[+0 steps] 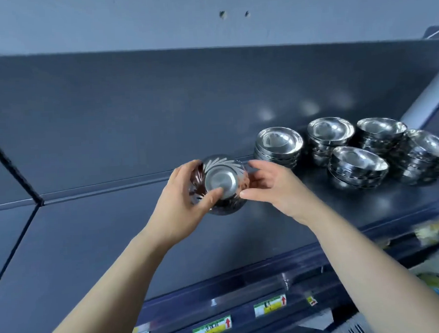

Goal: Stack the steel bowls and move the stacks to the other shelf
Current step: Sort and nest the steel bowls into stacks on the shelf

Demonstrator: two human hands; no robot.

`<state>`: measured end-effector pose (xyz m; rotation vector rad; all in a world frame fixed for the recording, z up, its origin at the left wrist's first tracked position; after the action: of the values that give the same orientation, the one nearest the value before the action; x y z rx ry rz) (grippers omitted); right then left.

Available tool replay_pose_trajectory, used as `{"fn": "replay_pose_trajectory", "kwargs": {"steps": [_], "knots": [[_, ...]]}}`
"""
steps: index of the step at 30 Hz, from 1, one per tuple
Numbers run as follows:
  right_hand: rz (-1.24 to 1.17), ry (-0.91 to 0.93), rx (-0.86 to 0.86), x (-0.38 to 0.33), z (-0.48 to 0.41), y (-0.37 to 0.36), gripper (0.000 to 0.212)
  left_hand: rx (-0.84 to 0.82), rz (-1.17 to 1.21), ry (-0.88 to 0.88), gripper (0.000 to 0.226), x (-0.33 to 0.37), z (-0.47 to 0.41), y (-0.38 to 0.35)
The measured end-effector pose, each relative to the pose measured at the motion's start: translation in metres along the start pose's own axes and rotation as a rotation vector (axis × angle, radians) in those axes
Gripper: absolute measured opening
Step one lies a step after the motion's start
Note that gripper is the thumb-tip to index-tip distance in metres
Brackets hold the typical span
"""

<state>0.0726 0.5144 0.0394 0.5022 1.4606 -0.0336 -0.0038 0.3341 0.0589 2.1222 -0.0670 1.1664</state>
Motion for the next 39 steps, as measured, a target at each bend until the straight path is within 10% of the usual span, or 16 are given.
{"fn": "replay_pose_trajectory", "kwargs": {"steps": [18,30,39], "knots": [[0.631,0.091,0.343,-0.011,0.035,0.281,0.018,-0.276,-0.203,-0.444,0.052,0.156,-0.157,-0.214],[1.034,0.066,0.183,0.049,0.008,0.300,0.016,-0.357,-0.415,-0.524,0.016,0.137,-0.161,-0.272],[1.036,0.099,0.194,0.044,0.015,0.287,0.035,-0.304,-0.523,-0.506,0.030,0.130,-0.149,-0.256]]}}
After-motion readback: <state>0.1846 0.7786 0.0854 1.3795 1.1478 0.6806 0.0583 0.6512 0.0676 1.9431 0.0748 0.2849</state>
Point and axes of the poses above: each hand's wrist, its own z-axis away from the middle knuckle, its own y-axis out of the back of the hand, x = y × z, the point moved 8 cm from there along -z, towards the middle knuckle, and after that the axes turned 3 degrees about -y, right-handed, at the moved point
